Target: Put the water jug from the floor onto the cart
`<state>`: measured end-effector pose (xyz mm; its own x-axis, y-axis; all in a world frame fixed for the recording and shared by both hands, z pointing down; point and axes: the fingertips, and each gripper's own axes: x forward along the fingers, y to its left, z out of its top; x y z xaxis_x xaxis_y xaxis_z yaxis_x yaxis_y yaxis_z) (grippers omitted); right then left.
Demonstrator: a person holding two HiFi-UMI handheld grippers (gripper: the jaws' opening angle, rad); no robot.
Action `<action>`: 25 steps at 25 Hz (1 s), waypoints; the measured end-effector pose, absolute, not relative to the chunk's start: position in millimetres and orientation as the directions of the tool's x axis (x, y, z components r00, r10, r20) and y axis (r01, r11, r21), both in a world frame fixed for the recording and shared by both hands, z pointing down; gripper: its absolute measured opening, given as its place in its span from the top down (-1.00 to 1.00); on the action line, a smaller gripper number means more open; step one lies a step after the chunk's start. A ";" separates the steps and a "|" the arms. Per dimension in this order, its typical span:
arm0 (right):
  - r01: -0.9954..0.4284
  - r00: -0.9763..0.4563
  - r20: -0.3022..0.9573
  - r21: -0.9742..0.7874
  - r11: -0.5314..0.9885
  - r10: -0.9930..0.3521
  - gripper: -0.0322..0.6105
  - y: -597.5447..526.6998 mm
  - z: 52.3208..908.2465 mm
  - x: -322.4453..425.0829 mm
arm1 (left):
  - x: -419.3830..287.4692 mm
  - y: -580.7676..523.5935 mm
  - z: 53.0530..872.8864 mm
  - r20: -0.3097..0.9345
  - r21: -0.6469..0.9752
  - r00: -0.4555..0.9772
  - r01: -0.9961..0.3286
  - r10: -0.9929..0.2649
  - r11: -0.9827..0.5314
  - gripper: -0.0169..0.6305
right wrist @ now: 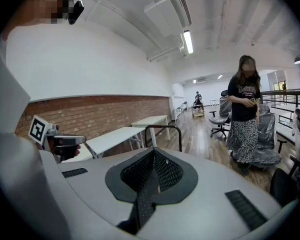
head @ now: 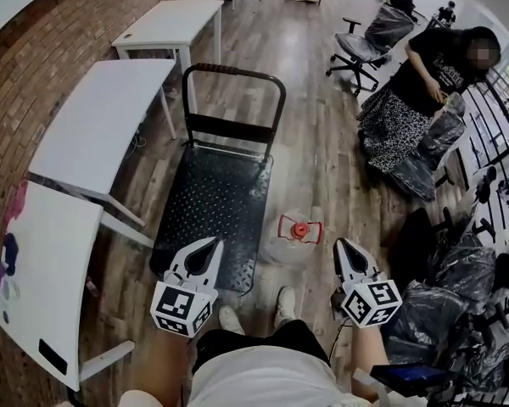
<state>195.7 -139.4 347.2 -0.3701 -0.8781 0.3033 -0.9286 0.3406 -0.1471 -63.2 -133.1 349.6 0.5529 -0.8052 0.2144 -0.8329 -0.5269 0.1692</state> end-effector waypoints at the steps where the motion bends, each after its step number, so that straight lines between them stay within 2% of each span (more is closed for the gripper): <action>1: -0.927 -0.375 0.309 -0.145 0.346 -0.874 0.89 -146.3 351.2 199.3 | -62.7 -134.8 351.6 0.219 0.172 0.541 -0.841 -0.812 -0.514 0.95; 11: -0.887 -0.459 0.395 -0.155 0.434 -0.796 0.89 -219.0 414.1 232.9 | -38.5 -155.1 388.9 0.315 0.196 0.409 -0.911 -0.857 -0.363 0.95; 18: -0.867 -0.488 0.500 -0.184 0.463 -0.715 0.88 -259.9 494.0 252.4 | -18.9 -176.9 417.8 0.370 0.190 0.348 -0.936 -0.861 -0.297 0.95; 22: -0.858 -0.500 0.551 -0.211 0.468 -0.668 0.62 -277.3 547.8 255.1 | -15.3 -181.6 441.6 0.413 0.196 0.314 -0.947 -0.855 -0.254 0.95; 25: -0.860 -0.491 0.587 -0.211 0.464 -0.643 0.58 -286.9 590.4 257.2 | -14.8 -185.3 461.1 0.439 0.195 0.292 -0.954 -0.850 -0.227 0.95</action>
<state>257.2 -286.9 590.4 -0.4910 -0.6435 0.5873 -0.8603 0.4641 -0.2107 -14.8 -185.3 461.1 0.2917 -0.8499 0.4387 -0.9542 -0.2271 0.1945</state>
